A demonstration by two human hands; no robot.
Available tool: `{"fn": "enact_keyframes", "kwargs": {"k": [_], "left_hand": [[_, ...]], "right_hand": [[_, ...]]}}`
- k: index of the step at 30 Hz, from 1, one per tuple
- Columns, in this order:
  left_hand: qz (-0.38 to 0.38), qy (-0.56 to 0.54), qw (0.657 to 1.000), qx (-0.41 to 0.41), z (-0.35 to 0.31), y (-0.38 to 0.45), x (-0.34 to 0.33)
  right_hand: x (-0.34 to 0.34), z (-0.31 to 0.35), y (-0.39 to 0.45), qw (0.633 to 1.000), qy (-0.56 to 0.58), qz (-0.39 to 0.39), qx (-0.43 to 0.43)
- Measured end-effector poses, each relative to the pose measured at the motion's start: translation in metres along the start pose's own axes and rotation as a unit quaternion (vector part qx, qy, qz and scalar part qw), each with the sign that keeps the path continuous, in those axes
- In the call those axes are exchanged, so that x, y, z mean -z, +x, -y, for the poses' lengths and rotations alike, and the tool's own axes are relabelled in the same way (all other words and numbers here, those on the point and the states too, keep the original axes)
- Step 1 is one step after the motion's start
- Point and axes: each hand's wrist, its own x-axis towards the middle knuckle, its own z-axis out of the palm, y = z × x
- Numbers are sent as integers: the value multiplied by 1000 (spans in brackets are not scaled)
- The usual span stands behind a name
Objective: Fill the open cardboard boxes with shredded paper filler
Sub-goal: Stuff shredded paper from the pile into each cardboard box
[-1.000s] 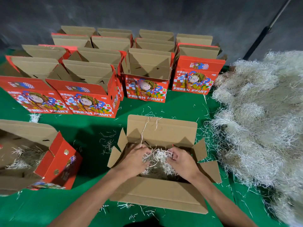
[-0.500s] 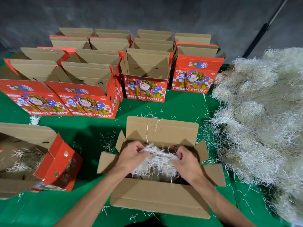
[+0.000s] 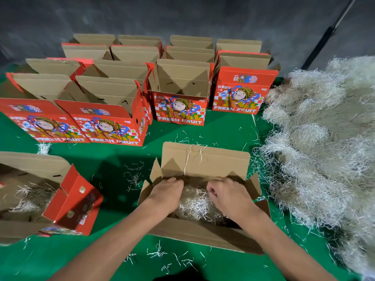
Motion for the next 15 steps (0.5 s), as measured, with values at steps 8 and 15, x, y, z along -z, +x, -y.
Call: {"fn": "enact_keyframes", "kwargs": {"k": [8, 15], "left_hand": [[329, 143, 933, -24, -7, 25, -23], [100, 40, 993, 46, 1, 19, -67]], "right_hand": [[-69, 26, 32, 958, -22, 230, 168], [-118, 7, 32, 954, -88, 202, 205]]}}
